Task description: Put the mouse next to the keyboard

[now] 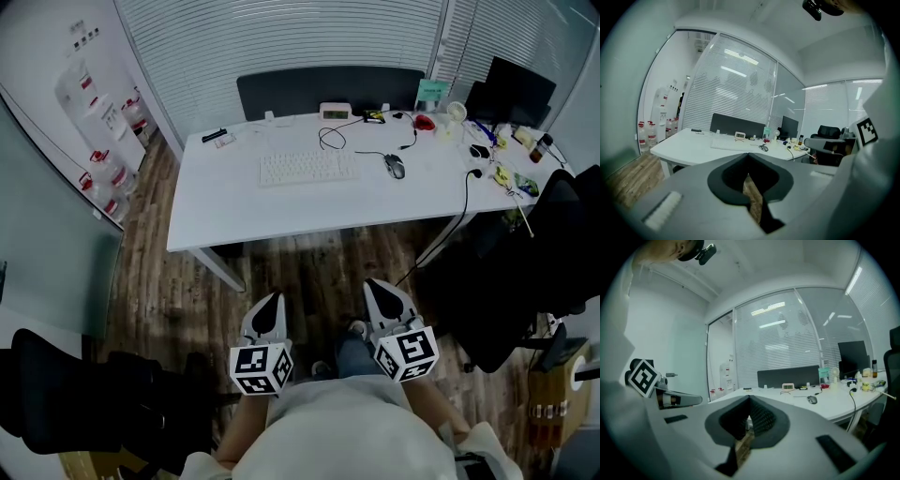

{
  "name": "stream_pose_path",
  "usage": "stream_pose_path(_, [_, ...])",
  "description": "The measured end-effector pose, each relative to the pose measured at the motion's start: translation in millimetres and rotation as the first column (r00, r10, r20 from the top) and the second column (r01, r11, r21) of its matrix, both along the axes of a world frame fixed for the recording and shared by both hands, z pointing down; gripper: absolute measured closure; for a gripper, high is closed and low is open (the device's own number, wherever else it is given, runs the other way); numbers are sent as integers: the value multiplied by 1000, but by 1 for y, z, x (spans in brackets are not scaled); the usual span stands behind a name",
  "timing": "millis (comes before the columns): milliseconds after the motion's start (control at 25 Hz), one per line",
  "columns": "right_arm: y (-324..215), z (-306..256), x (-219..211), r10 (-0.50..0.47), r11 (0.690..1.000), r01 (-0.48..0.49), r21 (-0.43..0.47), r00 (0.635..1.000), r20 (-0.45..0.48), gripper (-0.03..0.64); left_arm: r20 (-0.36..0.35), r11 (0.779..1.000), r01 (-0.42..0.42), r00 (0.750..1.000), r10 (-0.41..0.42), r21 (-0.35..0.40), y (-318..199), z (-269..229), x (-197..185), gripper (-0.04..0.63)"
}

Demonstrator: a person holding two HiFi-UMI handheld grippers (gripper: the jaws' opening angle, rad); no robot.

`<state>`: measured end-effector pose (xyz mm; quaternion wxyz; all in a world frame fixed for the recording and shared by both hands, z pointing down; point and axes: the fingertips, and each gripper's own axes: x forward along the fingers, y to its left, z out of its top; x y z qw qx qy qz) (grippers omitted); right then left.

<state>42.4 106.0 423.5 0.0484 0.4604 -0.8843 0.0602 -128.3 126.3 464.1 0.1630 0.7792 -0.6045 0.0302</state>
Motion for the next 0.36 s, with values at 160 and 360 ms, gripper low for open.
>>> stream_pose_path(160, [-2, 1, 3, -4, 1000, 4, 2, 1000, 2, 615, 4, 1000, 4, 1000, -4, -2, 0, 1, 3, 586])
stream_pose_path(360, [-5, 1, 5, -10, 1000, 10, 10, 1000, -1, 615, -2, 1000, 6, 1000, -6, -4, 0, 0, 5, 586])
